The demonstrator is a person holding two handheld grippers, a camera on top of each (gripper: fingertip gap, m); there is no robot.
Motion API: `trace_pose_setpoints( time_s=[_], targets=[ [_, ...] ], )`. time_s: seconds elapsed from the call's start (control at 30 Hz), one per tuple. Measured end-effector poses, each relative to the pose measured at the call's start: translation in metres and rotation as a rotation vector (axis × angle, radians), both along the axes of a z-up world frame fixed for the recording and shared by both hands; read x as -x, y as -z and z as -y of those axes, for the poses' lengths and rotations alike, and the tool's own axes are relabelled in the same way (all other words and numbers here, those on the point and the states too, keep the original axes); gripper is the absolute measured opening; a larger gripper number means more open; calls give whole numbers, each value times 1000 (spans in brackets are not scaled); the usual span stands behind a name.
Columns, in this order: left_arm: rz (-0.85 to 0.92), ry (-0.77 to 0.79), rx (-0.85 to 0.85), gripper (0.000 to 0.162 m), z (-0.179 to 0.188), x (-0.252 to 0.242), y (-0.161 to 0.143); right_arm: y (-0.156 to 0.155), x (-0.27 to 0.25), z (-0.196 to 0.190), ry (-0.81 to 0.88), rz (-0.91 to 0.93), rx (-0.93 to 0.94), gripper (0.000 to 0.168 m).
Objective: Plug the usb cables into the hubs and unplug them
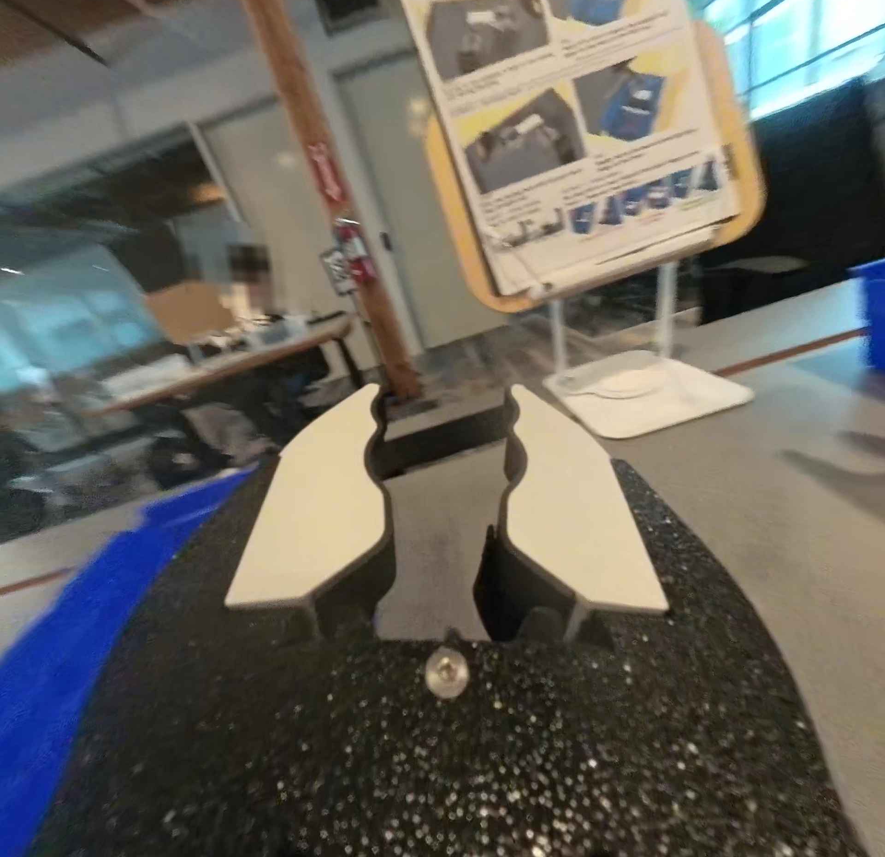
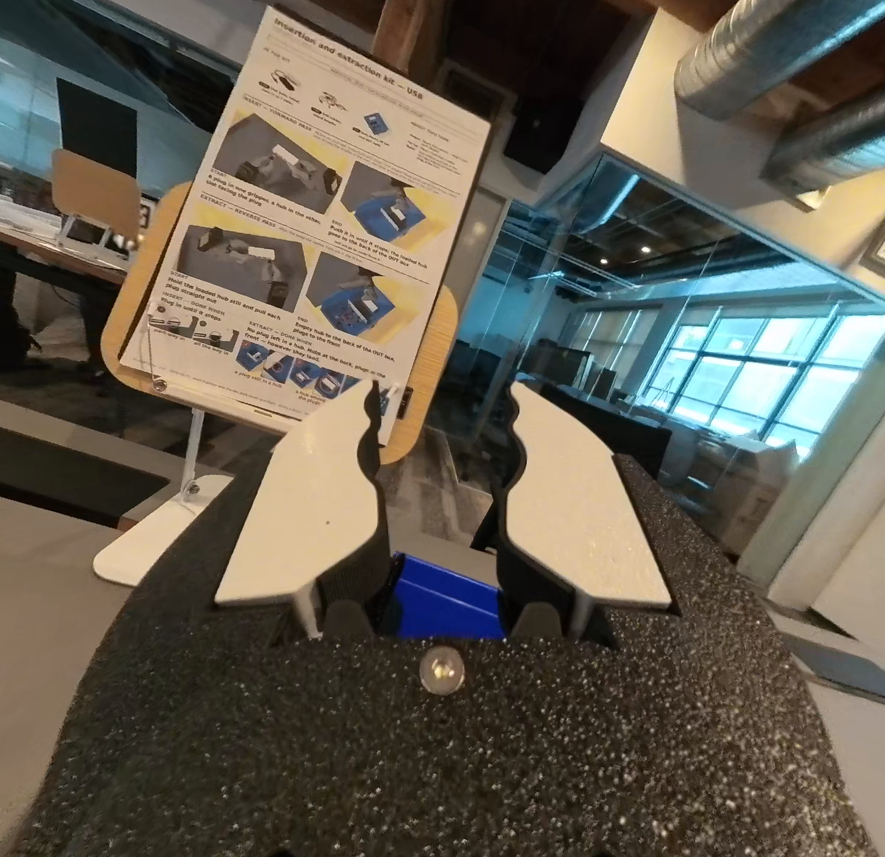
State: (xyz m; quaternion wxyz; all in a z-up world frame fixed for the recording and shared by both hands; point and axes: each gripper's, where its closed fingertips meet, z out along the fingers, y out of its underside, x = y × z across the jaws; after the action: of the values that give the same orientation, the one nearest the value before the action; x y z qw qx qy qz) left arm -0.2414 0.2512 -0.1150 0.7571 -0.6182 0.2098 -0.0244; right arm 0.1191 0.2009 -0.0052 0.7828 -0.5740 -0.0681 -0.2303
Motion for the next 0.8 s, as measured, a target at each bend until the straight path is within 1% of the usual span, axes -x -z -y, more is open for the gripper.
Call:
trace_pose_setpoints(
  time_s=[0.03, 0.1, 0.17, 0.3, 0.37, 0.47, 0.53, 0.6, 0.63, 0.67, 0.7, 0.8],
  targets=[
    [-22, -50, -22, 46, 0, 12, -6, 0, -4, 1, 4, -8, 5, 49],
    [-64, -114, -15, 50, -3, 30, -9, 0, -9, 5, 9, -21, 7, 49],
    [-87, -150, 58, 65, -10, 43, -1, 0, -14, 7, 6, -37, 15, 49],
    [-149, -221, 314, 89, -29, 67, 41, -2, -19, 13, -2, -61, 14, 48],
    [-206, -260, 426, 92, -35, 77, 64, -2, -20, 15, -15, -71, 18, 46],
    [-290, -299, 547, 79, -37, 88, 91, -2, -21, 16, -30, -82, 24, 46],
    [-349, -340, 628, 67, -35, 95, 105, -1, -21, 16, -30, -81, 30, 46],
    [-445, -407, 711, 51, -32, 105, 121, 0, -21, 15, -30, -80, 38, 46],
    [-496, -413, 757, 52, -29, 106, 130, 0, -21, 15, -32, -78, 41, 46],
    [-525, -416, 781, 47, -27, 106, 136, 0, -20, 15, -34, -75, 45, 45],
    [-544, -409, 795, 38, -27, 104, 141, 1, -20, 15, -36, -73, 49, 45],
    [-531, -409, 803, 33, -28, 103, 143, 2, -21, 15, -33, -72, 58, 44]
  ],
)
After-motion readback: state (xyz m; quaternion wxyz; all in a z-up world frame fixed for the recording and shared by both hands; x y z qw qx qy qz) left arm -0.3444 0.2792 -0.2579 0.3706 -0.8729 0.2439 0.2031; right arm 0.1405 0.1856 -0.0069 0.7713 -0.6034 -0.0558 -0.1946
